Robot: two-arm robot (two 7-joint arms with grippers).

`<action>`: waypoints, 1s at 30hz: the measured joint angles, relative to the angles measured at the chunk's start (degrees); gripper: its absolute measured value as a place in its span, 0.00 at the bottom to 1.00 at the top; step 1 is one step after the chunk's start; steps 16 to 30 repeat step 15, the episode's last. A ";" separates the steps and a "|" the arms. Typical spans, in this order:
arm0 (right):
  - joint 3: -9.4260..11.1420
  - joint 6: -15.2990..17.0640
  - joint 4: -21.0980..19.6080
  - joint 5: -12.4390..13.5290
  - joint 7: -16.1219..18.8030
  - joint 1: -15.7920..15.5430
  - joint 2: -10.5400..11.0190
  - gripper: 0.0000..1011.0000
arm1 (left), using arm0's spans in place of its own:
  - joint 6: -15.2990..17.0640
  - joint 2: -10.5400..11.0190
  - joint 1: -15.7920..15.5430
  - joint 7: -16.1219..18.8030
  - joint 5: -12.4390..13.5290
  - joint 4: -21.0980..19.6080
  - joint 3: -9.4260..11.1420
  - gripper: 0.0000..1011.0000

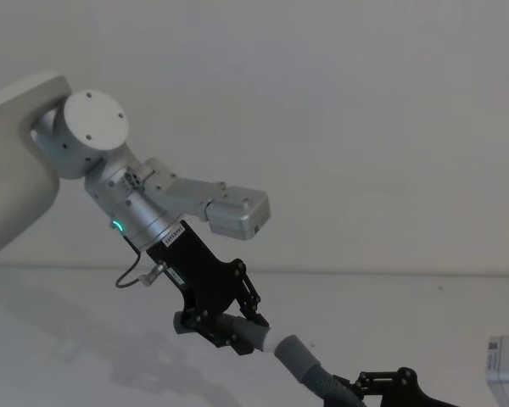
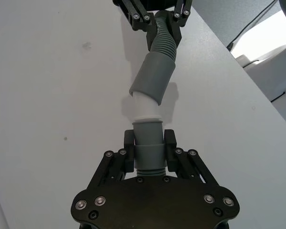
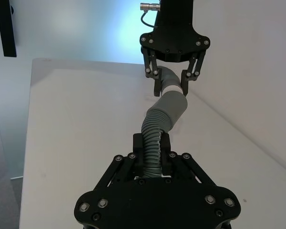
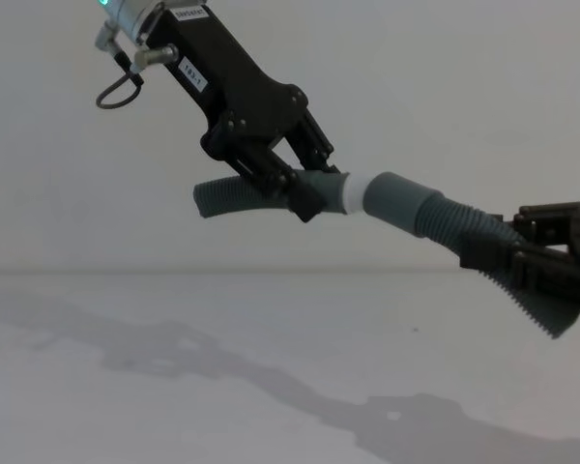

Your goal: Use both hands to pick up one end of the pipe from the table, align the ends, and insert them.

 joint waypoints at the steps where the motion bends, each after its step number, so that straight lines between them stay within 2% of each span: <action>1: 0.00 0.00 -0.02 0.01 0.01 -0.01 0.02 0.17 | -0.02 -0.03 -0.01 -0.01 0.00 0.03 0.00 0.32; 30: -0.01 0.00 -0.11 0.05 0.01 -0.08 0.11 0.17 | -0.24 -0.36 -0.07 -0.11 0.01 0.33 -0.09 0.32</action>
